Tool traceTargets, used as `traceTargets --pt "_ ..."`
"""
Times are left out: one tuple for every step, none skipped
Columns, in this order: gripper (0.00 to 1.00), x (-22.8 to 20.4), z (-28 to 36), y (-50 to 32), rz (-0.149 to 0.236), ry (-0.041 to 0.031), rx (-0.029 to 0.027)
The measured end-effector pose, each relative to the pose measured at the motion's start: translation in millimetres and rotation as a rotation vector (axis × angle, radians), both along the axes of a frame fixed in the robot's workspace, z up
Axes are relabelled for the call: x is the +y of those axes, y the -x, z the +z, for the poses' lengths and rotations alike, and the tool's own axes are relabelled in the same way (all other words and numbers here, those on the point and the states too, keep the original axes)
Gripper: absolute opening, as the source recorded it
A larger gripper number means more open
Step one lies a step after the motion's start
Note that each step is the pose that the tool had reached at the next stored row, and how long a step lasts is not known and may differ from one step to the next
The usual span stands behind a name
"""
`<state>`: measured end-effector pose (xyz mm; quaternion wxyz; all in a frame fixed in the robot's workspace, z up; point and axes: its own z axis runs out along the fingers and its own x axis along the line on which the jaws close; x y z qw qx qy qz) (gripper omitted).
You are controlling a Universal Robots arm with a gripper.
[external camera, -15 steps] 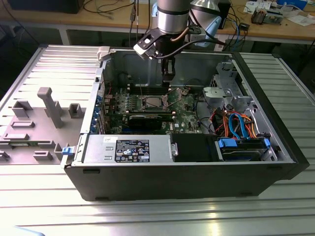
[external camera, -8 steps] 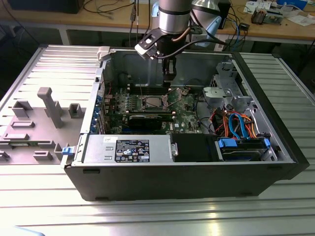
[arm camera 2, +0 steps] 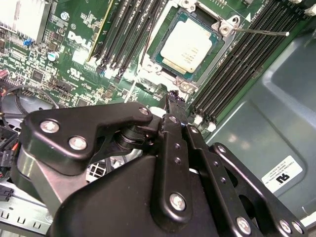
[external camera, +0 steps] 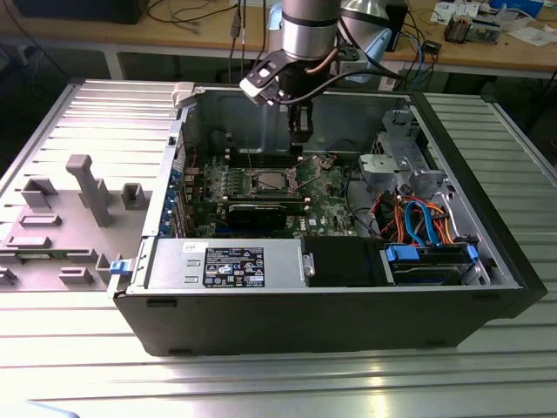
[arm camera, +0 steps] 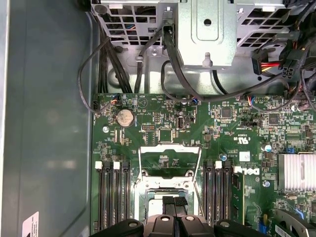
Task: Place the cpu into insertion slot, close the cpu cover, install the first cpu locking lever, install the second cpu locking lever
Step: 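Close the cpu cover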
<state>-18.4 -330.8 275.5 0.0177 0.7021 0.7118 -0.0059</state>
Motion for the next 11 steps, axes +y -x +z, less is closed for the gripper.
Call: traceTargets --pt "0.11 0.0 0.0 -0.1 0.000 -0.0001 0.0000" --pt "0.11 0.0 0.0 -0.5 0.000 0.0000 0.0000" --pt "0.11 0.0 0.0 -1.2 0.000 -0.0001 0.0000" --pt "0.11 0.0 0.0 -1.4 0.000 -0.0001 0.0000" --pt "0.11 0.0 0.0 -1.5 0.000 0.0000 0.0000" --pt "0.11 0.0 0.0 -1.8 0.000 0.0000 0.0000" --pt "0.11 0.0 0.0 -2.1 0.000 0.0000 0.0000" --pt "0.11 0.0 0.0 -2.5 0.000 -0.0001 0.0000" --pt "0.11 0.0 0.0 -2.8 0.000 0.0000 0.0000" --pt "0.11 0.0 0.0 -2.9 0.000 0.0000 0.0000" --pt "0.11 0.0 0.0 -3.1 0.000 0.0000 0.0000"
